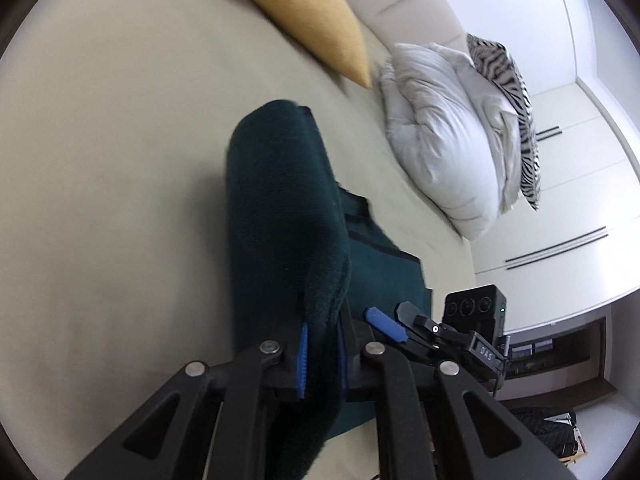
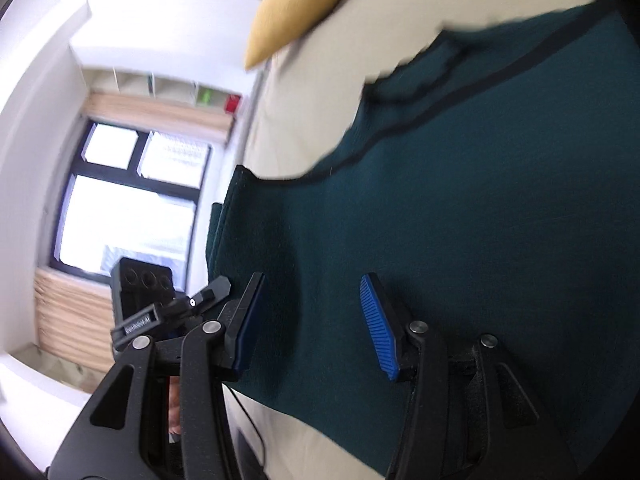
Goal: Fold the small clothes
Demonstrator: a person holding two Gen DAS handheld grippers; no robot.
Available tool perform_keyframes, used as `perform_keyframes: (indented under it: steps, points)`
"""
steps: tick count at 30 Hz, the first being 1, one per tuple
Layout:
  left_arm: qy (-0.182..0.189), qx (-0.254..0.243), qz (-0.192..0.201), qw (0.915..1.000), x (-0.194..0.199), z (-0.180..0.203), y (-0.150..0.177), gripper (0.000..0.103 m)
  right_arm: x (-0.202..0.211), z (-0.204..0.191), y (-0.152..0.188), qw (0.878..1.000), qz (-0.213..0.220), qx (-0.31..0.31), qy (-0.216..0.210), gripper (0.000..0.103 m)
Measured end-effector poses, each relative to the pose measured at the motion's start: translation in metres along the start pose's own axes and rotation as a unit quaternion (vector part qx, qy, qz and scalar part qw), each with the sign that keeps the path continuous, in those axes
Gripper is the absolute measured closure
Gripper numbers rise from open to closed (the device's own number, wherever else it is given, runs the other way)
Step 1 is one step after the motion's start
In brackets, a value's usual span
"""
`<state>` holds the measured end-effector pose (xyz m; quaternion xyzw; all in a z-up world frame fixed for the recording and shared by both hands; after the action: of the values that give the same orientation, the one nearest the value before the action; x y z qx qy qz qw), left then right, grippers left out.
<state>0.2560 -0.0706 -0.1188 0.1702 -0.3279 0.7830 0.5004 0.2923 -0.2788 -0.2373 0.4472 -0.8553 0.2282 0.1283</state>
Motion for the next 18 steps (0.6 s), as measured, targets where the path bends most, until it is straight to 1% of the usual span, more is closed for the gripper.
perform_keyframes:
  steps: [3,6,7,9,10,13,15,16,17,18]
  points:
    - [0.014,-0.014,-0.015,0.9997,-0.034,0.037,0.020,0.092,0.036,0.010,-0.016,0.999,0.026,-0.020,-0.015,0.056]
    - [0.016,-0.020,-0.033,0.9991,-0.081,0.057,0.041,0.092,0.076,0.025,-0.033,0.998,0.053,-0.030,-0.018,0.056]
    - [0.011,-0.019,-0.039,0.9990,-0.097,0.057,0.049,0.092,0.081,0.029,-0.036,0.998,0.058,-0.033,-0.016,0.056]
    - [0.004,-0.001,-0.049,0.9988,-0.118,0.049,0.061,0.091,0.094,0.044,-0.041,0.997,0.067,-0.040,-0.003,0.055]
    - [0.002,0.003,-0.048,0.9988,-0.127,0.046,0.066,0.091,0.100,0.053,-0.040,0.997,0.070,-0.043,0.003,0.055]
    - [0.005,0.001,-0.034,0.9994,-0.128,0.047,0.066,0.089,0.110,0.073,-0.037,0.995,0.072,-0.061,0.011,0.055]
    - [0.016,-0.005,-0.035,0.9992,-0.123,0.056,0.067,0.074,0.104,0.077,-0.032,0.995,0.073,-0.067,0.011,0.056]
    - [0.022,-0.011,-0.041,0.9989,-0.119,0.062,0.068,0.062,0.102,0.077,-0.031,0.995,0.073,-0.068,0.011,0.056]
    - [0.031,-0.020,-0.044,0.9983,-0.114,0.070,0.070,0.054,0.101,0.074,-0.030,0.995,0.073,-0.067,0.009,0.055]
    - [0.042,-0.030,-0.040,0.9979,-0.104,0.077,0.071,0.053,0.099,0.071,-0.030,0.995,0.070,-0.066,0.006,0.055]
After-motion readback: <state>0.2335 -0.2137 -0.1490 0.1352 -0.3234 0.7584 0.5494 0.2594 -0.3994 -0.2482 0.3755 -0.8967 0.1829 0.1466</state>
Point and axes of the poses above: each gripper's, at about its wrist camera, not at the fingertips, and x roughly against the way its jaws point, z to its right, y to its underside, the point moved 9 cm from there along -x, roughly the way its jaws point, and after that the axes turned 10 degrees about z, right-handed, at the moved point
